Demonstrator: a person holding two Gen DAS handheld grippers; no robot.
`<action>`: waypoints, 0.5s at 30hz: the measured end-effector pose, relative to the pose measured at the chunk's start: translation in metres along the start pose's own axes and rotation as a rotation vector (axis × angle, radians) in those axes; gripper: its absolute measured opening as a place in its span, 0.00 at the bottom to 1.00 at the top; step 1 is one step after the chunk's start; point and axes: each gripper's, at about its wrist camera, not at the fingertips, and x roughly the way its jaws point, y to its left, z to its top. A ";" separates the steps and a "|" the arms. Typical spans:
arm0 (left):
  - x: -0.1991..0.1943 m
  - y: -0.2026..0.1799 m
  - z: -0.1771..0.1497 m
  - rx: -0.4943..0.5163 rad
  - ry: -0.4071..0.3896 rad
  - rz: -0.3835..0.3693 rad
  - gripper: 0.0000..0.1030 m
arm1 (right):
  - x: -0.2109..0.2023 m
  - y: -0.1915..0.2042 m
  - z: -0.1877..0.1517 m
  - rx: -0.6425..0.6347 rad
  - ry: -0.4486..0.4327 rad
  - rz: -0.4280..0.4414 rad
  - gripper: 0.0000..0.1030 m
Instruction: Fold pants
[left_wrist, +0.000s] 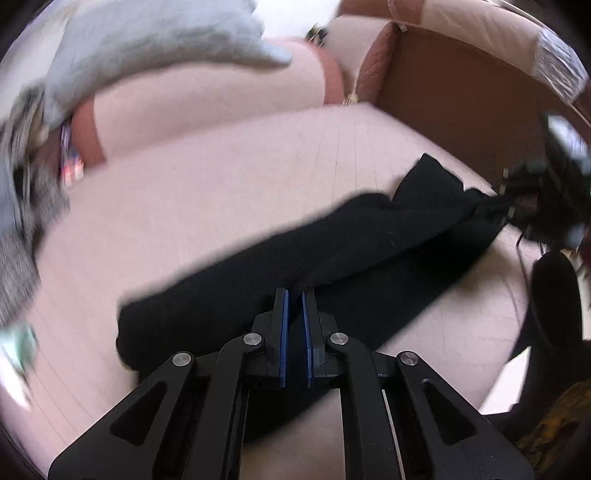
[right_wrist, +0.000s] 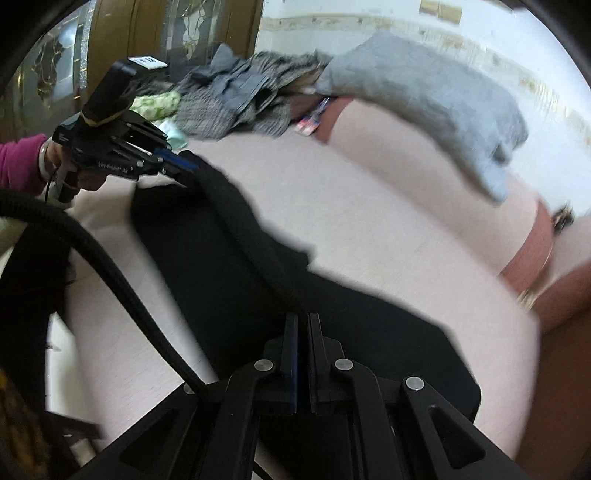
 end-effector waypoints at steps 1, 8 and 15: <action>0.002 0.004 -0.008 -0.053 0.013 0.018 0.06 | 0.013 0.006 -0.012 0.014 0.043 0.012 0.04; -0.023 0.048 -0.055 -0.445 -0.032 -0.011 0.06 | 0.023 0.024 -0.031 0.148 0.095 0.071 0.04; -0.039 0.080 -0.063 -0.693 -0.149 -0.005 0.64 | 0.016 0.012 0.014 0.308 -0.090 0.127 0.09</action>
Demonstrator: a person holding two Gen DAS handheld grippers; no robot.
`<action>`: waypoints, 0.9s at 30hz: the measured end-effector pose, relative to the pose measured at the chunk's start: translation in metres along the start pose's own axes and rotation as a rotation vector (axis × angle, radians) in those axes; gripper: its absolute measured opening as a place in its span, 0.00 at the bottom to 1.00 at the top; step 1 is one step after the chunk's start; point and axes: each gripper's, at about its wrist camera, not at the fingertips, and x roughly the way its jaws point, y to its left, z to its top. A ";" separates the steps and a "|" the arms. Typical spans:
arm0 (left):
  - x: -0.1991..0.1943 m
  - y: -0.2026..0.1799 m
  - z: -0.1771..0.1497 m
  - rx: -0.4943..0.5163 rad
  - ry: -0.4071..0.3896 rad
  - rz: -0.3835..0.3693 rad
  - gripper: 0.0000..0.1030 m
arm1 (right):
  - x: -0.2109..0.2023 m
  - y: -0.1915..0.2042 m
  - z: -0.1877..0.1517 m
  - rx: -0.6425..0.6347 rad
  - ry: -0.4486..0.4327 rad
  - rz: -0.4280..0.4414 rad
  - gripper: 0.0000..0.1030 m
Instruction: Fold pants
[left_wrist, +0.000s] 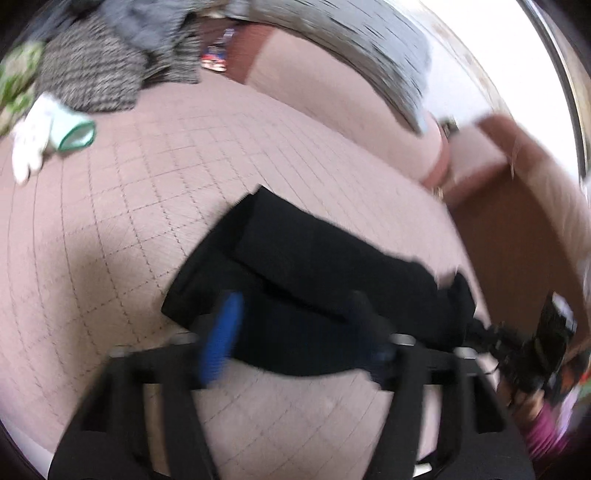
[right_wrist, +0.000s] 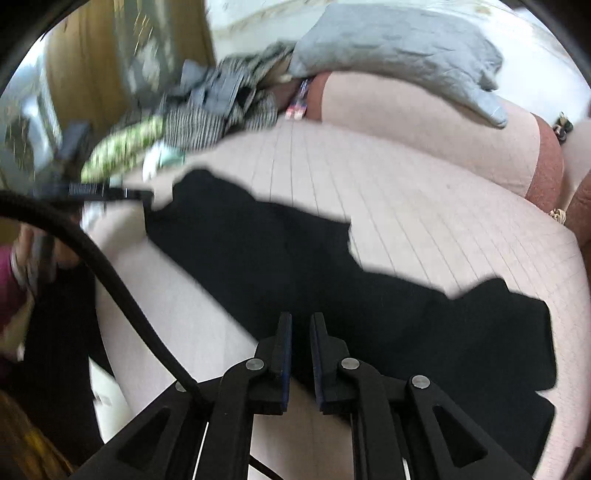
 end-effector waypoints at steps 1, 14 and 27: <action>0.001 0.001 0.001 -0.021 -0.004 0.002 0.64 | 0.004 0.006 0.005 0.003 -0.016 0.015 0.11; 0.043 -0.012 0.024 0.019 0.038 0.046 0.23 | 0.067 0.033 0.003 -0.015 -0.001 -0.037 0.12; 0.023 0.018 -0.018 0.042 0.097 0.277 0.17 | 0.076 0.060 -0.013 0.018 0.096 0.100 0.22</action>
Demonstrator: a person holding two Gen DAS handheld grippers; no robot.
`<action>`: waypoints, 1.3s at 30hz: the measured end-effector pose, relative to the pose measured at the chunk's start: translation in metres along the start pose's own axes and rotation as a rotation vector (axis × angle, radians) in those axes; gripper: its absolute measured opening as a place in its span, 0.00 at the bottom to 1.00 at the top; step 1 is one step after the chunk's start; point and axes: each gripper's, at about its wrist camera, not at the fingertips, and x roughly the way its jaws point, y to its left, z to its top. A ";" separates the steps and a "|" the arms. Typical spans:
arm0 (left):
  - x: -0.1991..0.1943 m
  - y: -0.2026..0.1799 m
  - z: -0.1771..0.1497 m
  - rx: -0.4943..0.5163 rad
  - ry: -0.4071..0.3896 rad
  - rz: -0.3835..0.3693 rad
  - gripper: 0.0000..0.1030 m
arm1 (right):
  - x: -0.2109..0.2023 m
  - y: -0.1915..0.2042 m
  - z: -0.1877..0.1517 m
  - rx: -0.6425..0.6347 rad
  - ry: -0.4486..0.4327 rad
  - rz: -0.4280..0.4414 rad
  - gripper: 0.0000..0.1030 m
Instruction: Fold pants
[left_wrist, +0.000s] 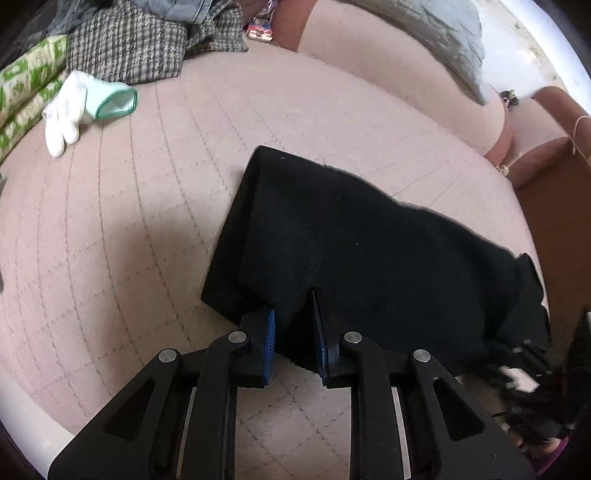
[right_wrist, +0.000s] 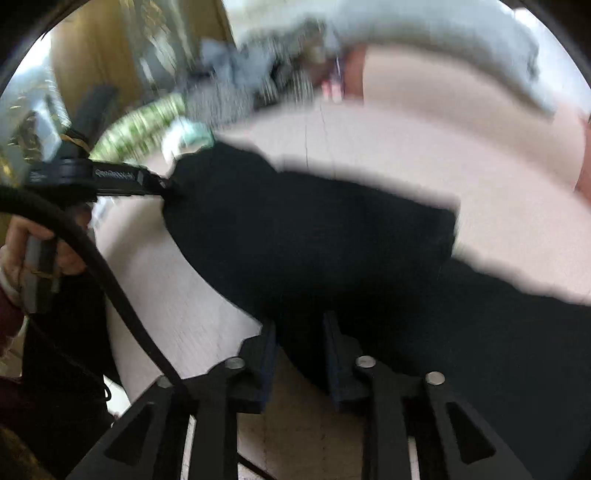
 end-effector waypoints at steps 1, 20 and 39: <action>-0.004 -0.002 0.000 0.020 -0.018 0.007 0.17 | -0.008 -0.002 0.003 0.018 -0.018 0.020 0.22; 0.005 -0.002 0.013 0.018 -0.042 0.065 0.17 | 0.017 -0.087 0.060 0.330 -0.108 -0.139 0.10; -0.066 -0.031 0.017 0.036 -0.186 0.019 0.41 | -0.070 -0.123 0.031 0.314 -0.122 -0.332 0.45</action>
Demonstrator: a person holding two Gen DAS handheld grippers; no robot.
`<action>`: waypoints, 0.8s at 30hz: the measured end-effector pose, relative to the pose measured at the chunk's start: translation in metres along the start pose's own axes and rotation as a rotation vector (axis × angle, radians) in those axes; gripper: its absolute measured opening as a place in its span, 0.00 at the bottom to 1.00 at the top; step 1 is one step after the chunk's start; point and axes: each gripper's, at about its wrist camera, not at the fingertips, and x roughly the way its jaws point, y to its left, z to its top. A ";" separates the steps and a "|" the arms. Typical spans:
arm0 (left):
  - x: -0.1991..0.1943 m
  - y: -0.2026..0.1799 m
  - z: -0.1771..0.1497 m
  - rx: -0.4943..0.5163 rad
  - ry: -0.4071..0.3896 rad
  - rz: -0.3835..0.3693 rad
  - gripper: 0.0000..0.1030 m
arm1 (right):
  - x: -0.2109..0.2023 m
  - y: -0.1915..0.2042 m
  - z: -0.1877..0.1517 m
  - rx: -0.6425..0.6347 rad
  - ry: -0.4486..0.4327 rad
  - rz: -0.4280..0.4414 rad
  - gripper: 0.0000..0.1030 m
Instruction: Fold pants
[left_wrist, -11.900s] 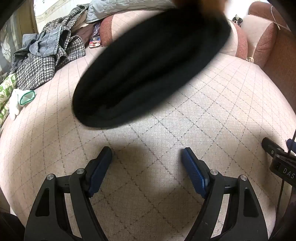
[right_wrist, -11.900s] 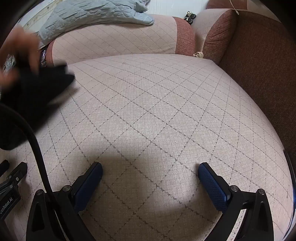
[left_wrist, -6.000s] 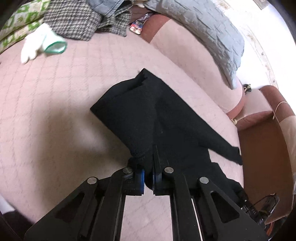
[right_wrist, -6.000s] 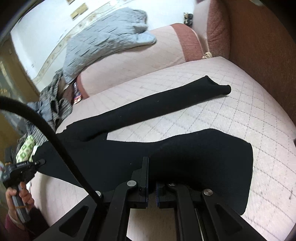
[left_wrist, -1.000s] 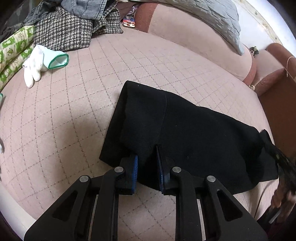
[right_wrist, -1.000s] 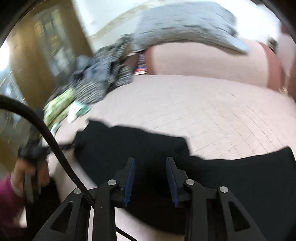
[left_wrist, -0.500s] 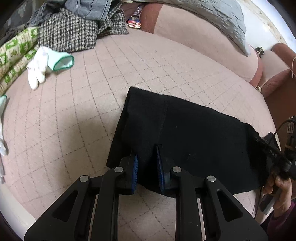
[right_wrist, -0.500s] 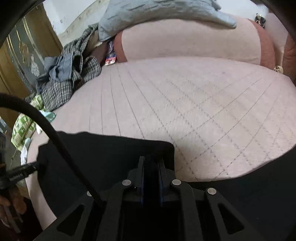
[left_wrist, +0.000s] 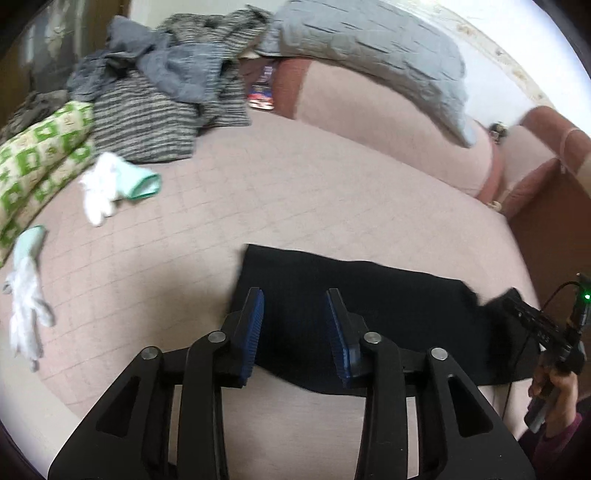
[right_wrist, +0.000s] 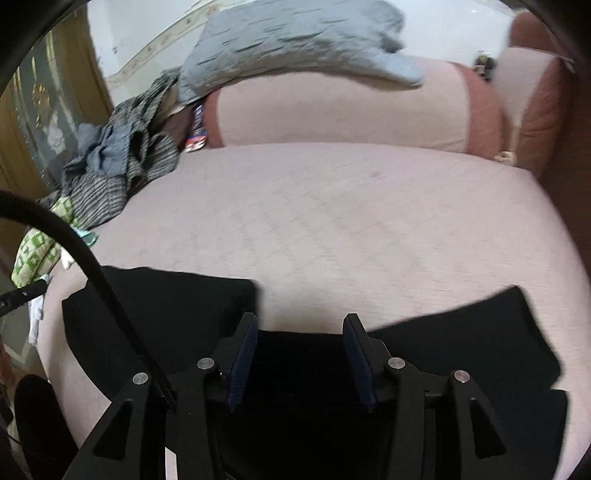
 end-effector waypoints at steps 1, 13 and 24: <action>0.002 -0.006 -0.001 0.011 0.005 -0.028 0.46 | -0.005 -0.014 -0.001 0.017 -0.006 -0.034 0.45; 0.098 -0.107 -0.018 0.176 0.208 -0.147 0.53 | 0.028 -0.151 -0.009 0.195 0.131 -0.255 0.34; 0.089 -0.097 -0.021 0.137 0.190 -0.165 0.53 | -0.097 -0.140 -0.035 0.204 0.040 -0.229 0.06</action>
